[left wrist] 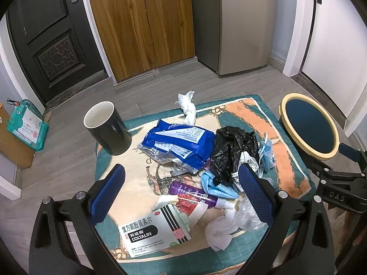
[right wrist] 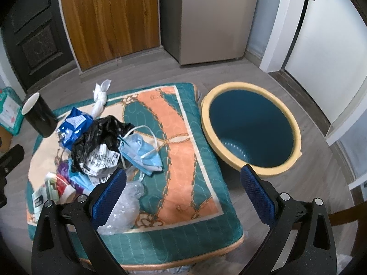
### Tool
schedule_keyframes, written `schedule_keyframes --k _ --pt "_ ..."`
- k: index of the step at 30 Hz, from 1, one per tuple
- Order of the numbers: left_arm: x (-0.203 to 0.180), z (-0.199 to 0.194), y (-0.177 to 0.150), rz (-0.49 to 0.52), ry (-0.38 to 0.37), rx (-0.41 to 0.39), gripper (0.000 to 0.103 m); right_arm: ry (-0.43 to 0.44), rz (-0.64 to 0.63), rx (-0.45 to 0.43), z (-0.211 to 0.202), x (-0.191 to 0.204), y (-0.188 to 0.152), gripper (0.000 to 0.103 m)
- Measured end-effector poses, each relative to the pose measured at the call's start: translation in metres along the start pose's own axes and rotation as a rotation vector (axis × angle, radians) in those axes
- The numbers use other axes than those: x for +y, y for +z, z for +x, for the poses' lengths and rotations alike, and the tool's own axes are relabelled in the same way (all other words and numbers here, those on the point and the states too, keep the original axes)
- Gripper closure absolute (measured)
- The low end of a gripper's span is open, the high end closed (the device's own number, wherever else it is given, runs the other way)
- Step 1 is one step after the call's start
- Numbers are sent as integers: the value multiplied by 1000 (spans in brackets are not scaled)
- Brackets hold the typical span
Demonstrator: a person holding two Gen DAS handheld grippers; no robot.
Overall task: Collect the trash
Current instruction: 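Grasp the white tissue with the left gripper while the right gripper grasps the blue mask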
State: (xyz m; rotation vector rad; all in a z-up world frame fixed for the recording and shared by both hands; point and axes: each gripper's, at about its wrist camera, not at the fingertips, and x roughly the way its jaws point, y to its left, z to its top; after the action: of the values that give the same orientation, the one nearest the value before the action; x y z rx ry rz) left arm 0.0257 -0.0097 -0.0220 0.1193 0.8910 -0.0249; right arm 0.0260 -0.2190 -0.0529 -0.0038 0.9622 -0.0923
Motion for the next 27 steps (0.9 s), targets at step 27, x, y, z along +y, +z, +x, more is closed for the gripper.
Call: schedule_keyframes --k 27 --pt "10 67 102 -30 -42 -56 6 85 143 19 33 -28 61 4"
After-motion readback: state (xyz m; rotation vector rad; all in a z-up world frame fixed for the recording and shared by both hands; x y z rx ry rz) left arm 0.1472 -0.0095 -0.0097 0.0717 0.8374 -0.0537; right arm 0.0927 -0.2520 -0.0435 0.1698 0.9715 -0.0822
